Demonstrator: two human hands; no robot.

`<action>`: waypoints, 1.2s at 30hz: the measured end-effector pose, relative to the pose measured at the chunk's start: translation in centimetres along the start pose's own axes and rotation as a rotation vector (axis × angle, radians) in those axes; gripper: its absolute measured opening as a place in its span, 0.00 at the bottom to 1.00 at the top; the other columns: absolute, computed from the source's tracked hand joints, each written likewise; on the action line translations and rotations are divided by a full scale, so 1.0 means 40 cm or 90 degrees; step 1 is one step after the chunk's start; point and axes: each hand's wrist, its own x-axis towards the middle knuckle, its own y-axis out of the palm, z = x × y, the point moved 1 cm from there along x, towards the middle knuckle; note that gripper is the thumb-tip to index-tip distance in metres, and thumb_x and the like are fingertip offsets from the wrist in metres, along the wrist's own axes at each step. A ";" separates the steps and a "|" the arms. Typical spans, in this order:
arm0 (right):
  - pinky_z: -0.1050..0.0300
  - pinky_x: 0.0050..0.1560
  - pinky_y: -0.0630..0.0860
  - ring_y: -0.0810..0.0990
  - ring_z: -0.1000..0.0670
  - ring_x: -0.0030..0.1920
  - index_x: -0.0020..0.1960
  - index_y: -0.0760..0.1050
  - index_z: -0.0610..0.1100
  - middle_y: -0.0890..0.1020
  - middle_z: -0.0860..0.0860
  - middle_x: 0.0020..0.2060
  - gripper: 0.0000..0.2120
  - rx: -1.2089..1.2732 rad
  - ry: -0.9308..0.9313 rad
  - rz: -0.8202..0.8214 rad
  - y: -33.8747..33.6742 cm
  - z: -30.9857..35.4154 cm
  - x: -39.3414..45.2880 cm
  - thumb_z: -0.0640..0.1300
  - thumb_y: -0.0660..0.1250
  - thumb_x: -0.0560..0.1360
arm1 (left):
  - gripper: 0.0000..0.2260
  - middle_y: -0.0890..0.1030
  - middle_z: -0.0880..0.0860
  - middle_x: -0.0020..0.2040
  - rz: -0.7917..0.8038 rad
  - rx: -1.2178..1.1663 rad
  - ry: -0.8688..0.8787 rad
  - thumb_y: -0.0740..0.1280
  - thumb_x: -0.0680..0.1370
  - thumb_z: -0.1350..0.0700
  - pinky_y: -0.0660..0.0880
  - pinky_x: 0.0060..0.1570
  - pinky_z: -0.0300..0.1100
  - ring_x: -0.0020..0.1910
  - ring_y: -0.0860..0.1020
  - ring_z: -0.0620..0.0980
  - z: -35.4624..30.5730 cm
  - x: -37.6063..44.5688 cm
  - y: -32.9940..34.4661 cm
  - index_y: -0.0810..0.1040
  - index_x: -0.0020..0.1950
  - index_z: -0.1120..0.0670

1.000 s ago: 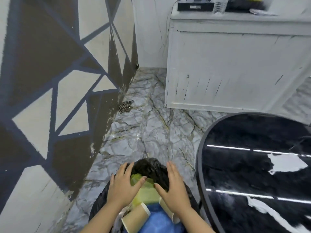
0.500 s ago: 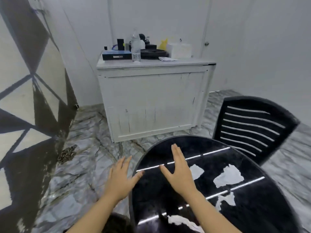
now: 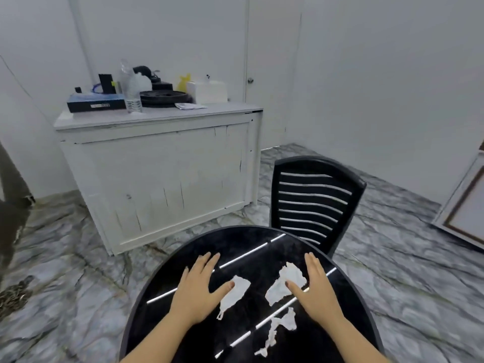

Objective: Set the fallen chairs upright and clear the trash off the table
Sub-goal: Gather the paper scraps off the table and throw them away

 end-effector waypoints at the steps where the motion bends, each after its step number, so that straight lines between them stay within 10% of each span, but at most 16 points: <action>1: 0.53 0.75 0.49 0.44 0.55 0.75 0.75 0.46 0.46 0.48 0.53 0.76 0.41 0.002 0.008 0.004 -0.001 -0.009 0.003 0.55 0.66 0.73 | 0.35 0.50 0.45 0.78 0.013 0.001 0.007 0.55 0.73 0.32 0.42 0.74 0.48 0.76 0.46 0.44 -0.004 0.011 0.009 0.49 0.75 0.43; 18: 0.52 0.75 0.49 0.42 0.54 0.75 0.75 0.42 0.49 0.42 0.54 0.76 0.49 -0.062 0.062 0.121 0.115 -0.109 0.112 0.61 0.68 0.66 | 0.38 0.38 0.37 0.74 0.138 0.144 0.140 0.45 0.67 0.24 0.33 0.72 0.45 0.73 0.35 0.40 0.087 0.146 0.194 0.33 0.70 0.37; 36: 0.55 0.72 0.39 0.43 0.55 0.75 0.75 0.48 0.47 0.52 0.52 0.76 0.37 -0.076 0.048 0.113 0.205 -0.175 0.164 0.54 0.64 0.74 | 0.30 0.41 0.34 0.72 0.169 0.143 0.128 0.43 0.74 0.31 0.32 0.71 0.44 0.72 0.34 0.41 0.131 0.165 0.282 0.48 0.74 0.38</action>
